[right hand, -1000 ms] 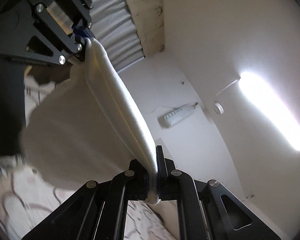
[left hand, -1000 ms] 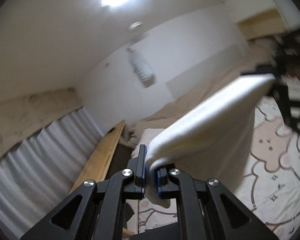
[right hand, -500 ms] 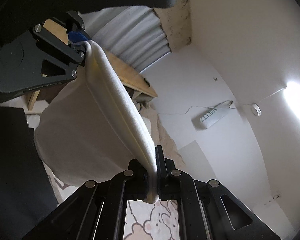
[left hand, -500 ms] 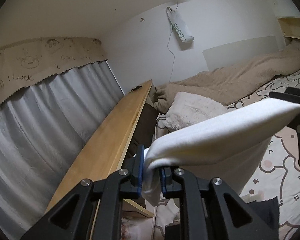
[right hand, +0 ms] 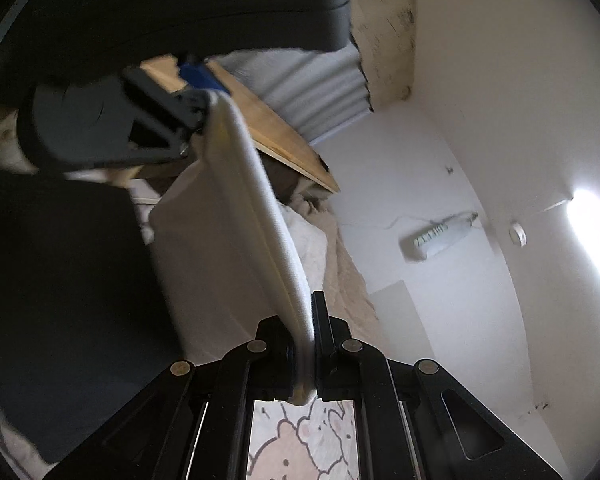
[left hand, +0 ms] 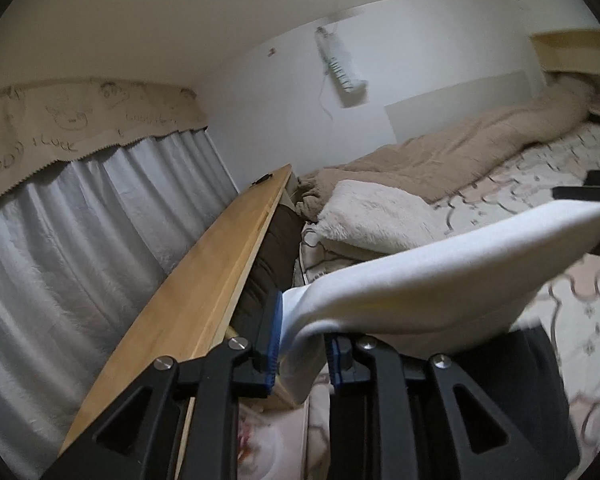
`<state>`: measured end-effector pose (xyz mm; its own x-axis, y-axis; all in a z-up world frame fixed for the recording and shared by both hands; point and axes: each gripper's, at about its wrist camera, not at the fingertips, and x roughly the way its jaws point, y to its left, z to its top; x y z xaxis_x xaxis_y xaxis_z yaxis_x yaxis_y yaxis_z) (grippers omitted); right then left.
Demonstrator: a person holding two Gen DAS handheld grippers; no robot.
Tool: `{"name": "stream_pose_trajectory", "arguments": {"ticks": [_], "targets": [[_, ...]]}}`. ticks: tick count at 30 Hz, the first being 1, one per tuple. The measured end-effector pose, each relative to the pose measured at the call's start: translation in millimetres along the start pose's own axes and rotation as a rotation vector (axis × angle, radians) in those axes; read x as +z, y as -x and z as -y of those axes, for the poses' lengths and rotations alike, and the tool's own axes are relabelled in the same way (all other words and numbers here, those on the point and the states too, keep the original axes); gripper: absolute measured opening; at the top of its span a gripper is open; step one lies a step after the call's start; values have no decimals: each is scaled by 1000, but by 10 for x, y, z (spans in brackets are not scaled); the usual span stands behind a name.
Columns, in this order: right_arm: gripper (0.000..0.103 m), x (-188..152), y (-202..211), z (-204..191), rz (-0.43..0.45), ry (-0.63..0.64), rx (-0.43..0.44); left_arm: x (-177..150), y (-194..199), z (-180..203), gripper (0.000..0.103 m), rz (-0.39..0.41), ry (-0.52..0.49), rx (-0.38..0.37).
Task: Fold clothes
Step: 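Lift the folded T-shirt with both tools and carry it toward the clothes stack, then lower the folded T-shirt onto the clothes stack and open both tools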
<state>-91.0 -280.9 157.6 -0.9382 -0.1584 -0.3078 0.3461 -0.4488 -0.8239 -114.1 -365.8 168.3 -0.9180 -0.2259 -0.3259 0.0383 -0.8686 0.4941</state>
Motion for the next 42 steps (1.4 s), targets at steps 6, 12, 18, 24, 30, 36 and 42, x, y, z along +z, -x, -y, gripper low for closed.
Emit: {"name": "stream_pose_trajectory", "arguments": {"ticks": [6, 12, 18, 24, 30, 36, 42], "targets": [[8, -474, 582, -1001, 61, 87, 38, -983, 482, 336, 21, -34, -177, -9], [8, -641, 630, -1698, 6, 29, 140, -1561, 485, 528, 21, -111, -256, 12], [8, -783, 587, -1767, -7, 8, 167, -1667, 610, 519, 21, -123, -259, -3], [9, -944, 686, -1731, 30, -6, 238, -1760, 835, 293, 21, -222, -140, -75], [26, -1146, 899, -1457, 44, -154, 518, -1187, 913, -61, 51, -227, 170, -153], [28, -1450, 833, -1140, 3, -363, 653, -395, -3, 39, 51, -445, 397, -276], [28, -1756, 520, -929, -66, -489, 649, -161, -982, 435, 51, -623, 492, -300]]}}
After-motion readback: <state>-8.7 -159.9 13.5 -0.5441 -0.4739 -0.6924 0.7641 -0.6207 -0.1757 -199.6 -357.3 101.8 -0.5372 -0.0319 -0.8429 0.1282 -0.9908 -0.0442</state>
